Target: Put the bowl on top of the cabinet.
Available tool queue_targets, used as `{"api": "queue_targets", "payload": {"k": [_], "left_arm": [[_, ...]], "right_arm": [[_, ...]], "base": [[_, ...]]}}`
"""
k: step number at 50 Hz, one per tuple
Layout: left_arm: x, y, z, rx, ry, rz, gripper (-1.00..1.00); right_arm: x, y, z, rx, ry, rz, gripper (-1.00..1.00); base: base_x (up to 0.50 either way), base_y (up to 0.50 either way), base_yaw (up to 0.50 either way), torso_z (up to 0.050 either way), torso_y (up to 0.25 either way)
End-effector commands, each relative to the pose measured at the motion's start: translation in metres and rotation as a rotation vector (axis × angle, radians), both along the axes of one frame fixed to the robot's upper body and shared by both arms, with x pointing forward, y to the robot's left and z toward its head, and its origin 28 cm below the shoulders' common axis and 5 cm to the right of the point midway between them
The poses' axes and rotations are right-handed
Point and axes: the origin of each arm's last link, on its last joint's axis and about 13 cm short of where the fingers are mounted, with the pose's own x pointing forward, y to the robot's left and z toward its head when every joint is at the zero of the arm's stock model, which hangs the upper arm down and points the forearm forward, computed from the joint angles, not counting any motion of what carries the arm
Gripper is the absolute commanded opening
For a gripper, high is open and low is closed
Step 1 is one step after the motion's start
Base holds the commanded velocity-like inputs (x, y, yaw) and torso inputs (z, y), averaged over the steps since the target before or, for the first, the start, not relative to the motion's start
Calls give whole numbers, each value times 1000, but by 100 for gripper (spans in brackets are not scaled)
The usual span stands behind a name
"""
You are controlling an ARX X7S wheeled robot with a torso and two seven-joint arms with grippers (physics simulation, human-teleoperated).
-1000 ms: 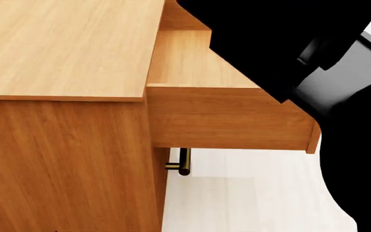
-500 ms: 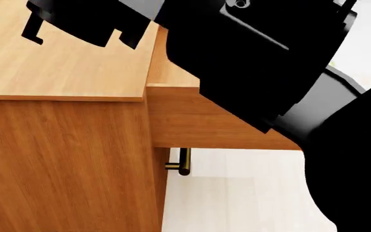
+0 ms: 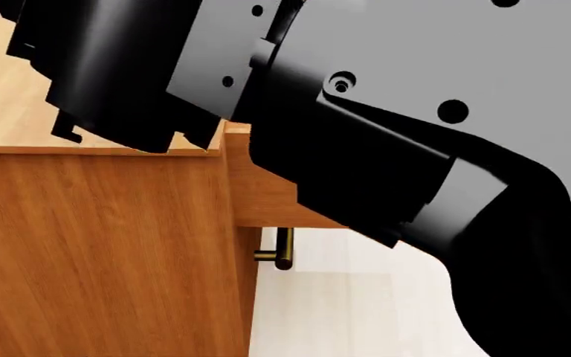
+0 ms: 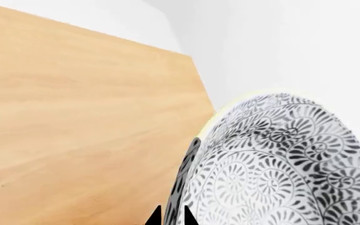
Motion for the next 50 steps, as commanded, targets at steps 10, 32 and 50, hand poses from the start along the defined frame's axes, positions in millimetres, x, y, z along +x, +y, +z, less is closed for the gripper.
{"api": "queue_targets", "payload": {"k": [10, 32, 50], "left_arm": [[-2, 0, 0, 2, -4, -2, 100], [-2, 0, 1, 8, -8, -6, 100], [-3, 1, 2, 6, -14, -3, 100]], "right_arm": [[3, 3, -25, -72, 2, 16, -100], [3, 4, -30, -104, 1, 26, -100], [-2, 6, -30, -126, -12, 40, -100]], "base": [[0, 0, 0, 2, 1], [0, 0, 0, 0, 0], [0, 0, 0, 0, 0]]}}
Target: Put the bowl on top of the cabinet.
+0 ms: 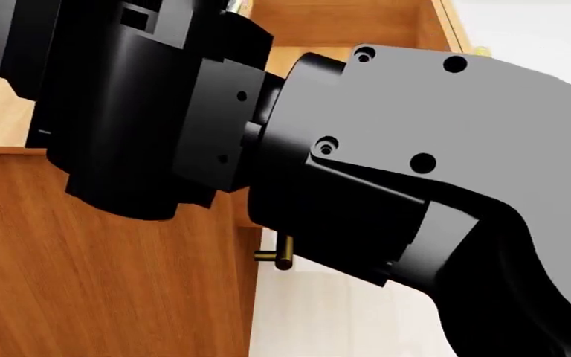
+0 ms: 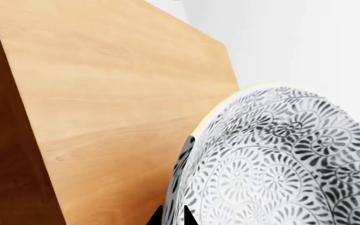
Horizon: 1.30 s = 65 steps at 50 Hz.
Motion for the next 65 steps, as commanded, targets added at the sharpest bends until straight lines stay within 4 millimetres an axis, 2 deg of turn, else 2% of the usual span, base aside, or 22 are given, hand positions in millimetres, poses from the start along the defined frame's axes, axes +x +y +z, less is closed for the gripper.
{"api": "queue_targets", "payload": {"k": [1, 2, 3, 34, 47, 58, 62, 65], "left_arm": [[-1, 0, 1, -1, -4, 0, 100], [-1, 0, 1, -2, -4, -2, 100], [-1, 0, 1, -2, -4, -1, 100], [-2, -2, -1, 9, 0, -15, 100], [-2, -2, -2, 8, 3, -14, 100], [5, -2, -7, 9, 27, -4, 100], [6, -2, -11, 15, 39, -1, 100], [6, -2, -10, 14, 39, -2, 100]], "right_arm": [[-2, 1, 3, -19, -30, 1, -100], [-2, 1, 3, -22, -33, -2, -100], [-3, 1, 4, -24, -27, 3, 100], [-5, -1, 10, -57, -67, -14, 100], [-21, 2, 30, -55, -113, -18, 100], [-50, 5, 56, -34, -164, -35, 100], [-74, 8, 75, -27, -212, -26, 100], [-96, 3, 89, -32, -265, -22, 100]], "base": [[0, 0, 0, 0, 0], [0, 0, 0, 0, 0], [0, 0, 0, 0, 0], [0, 0, 0, 0, 0], [0, 0, 0, 0, 0], [0, 0, 0, 0, 0], [0, 0, 0, 0, 0], [0, 0, 0, 0, 0]]}}
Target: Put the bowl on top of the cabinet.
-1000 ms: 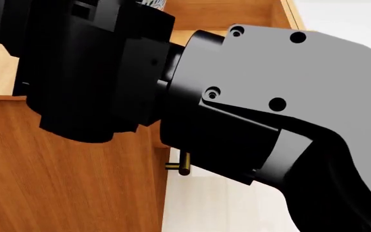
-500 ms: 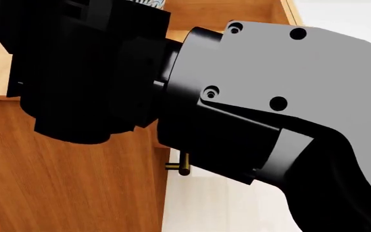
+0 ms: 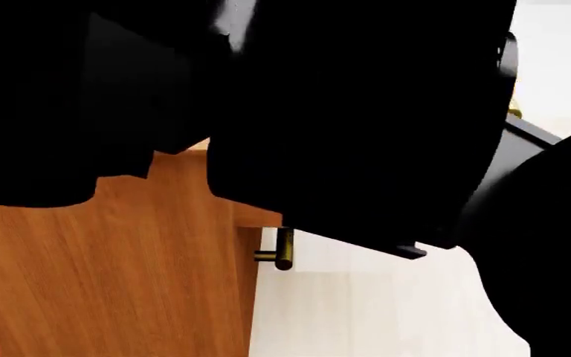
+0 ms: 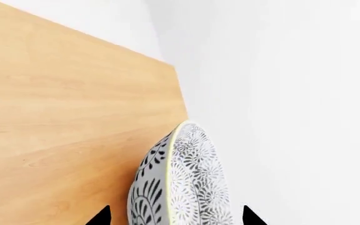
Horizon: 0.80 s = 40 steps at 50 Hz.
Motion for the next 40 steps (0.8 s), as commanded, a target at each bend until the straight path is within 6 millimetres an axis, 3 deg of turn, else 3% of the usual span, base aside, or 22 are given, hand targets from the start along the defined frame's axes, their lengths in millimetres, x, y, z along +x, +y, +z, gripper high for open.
{"api": "queue_targets", "payload": {"k": [1, 6, 11, 17, 19, 20, 23, 27, 34, 40], "left_arm": [[3, -1, -4, 4, 17, 4, 100], [3, -2, -6, 10, 22, -1, 100], [3, -2, -6, 14, 24, -3, 100], [3, -2, -6, 15, 24, -2, 100], [2, 0, -5, 12, 21, 0, 100], [3, 0, -5, 12, 21, 1, 100], [5, -1, -7, 16, 26, -2, 100], [7, -3, -10, 24, 36, -8, 100], [7, -2, -11, 26, 40, -7, 100], [8, -3, -12, 31, 42, -11, 100]], "right_arm": [[-50, -4, 35, -2, -107, 4, 100], [-67, -22, 49, 7, -156, -10, 100], [-67, -45, 59, 36, -196, -77, 100], [-41, -107, 67, 140, -309, -345, 100], [-36, -141, 50, 149, -328, -465, 100], [-37, -148, 47, 188, -308, -479, 100], [-48, -201, 33, 263, -312, -643, 100], [-64, -235, 20, 364, -314, -755, 100], [-75, -253, 3, 384, -325, -823, 100], [-68, -259, -17, 405, -293, -846, 100]], "base": [[0, 0, 0, 0, 0], [0, 0, 0, 0, 0], [0, 0, 0, 0, 0], [0, 0, 0, 0, 0], [0, 0, 0, 0, 0], [0, 0, 0, 0, 0], [0, 0, 0, 0, 0], [0, 0, 0, 0, 0], [0, 0, 0, 0, 0], [0, 0, 0, 0, 0]]}}
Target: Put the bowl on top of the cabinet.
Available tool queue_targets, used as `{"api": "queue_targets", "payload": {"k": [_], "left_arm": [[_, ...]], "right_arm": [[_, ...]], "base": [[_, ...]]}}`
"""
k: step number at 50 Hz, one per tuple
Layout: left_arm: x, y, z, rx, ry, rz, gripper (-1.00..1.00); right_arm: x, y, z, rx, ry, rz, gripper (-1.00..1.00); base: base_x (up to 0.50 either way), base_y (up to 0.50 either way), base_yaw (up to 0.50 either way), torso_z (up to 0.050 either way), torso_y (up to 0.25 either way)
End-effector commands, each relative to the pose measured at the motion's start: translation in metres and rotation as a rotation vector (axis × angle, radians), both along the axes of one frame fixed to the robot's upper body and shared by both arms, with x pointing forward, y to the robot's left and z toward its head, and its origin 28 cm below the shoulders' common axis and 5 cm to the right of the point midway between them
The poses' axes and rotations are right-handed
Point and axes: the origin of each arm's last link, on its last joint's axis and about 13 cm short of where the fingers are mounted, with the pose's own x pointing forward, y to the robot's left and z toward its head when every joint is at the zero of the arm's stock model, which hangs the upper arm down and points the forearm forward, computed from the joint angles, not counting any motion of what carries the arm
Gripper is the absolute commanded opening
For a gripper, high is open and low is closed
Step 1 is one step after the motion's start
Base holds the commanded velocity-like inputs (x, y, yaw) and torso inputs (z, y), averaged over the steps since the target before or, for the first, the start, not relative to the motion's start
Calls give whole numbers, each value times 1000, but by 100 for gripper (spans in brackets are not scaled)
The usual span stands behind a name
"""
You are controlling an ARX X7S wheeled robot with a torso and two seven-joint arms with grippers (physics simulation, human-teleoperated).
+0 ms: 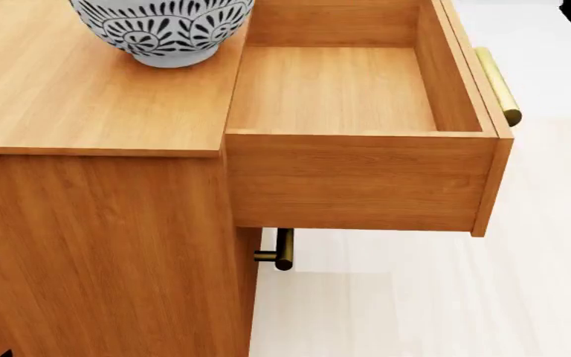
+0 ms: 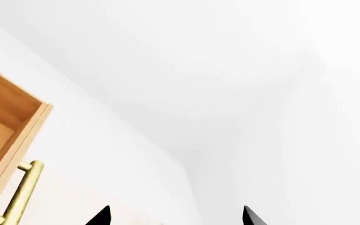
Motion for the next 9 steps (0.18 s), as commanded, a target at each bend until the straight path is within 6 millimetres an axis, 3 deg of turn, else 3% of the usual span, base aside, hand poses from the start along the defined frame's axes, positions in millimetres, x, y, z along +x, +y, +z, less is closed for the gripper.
{"api": "queue_targets", "payload": {"k": [1, 9], "left_arm": [[1, -1, -2, 8, 6, -4, 100], [3, 0, -4, 7, 11, -2, 100]], "right_arm": [[-8, -35, -35, 81, 9, -129, 100], [1, -39, -53, 100, 28, -122, 100]], "base": [[0, 0, 0, 0, 0], [0, 0, 0, 0, 0]]}}
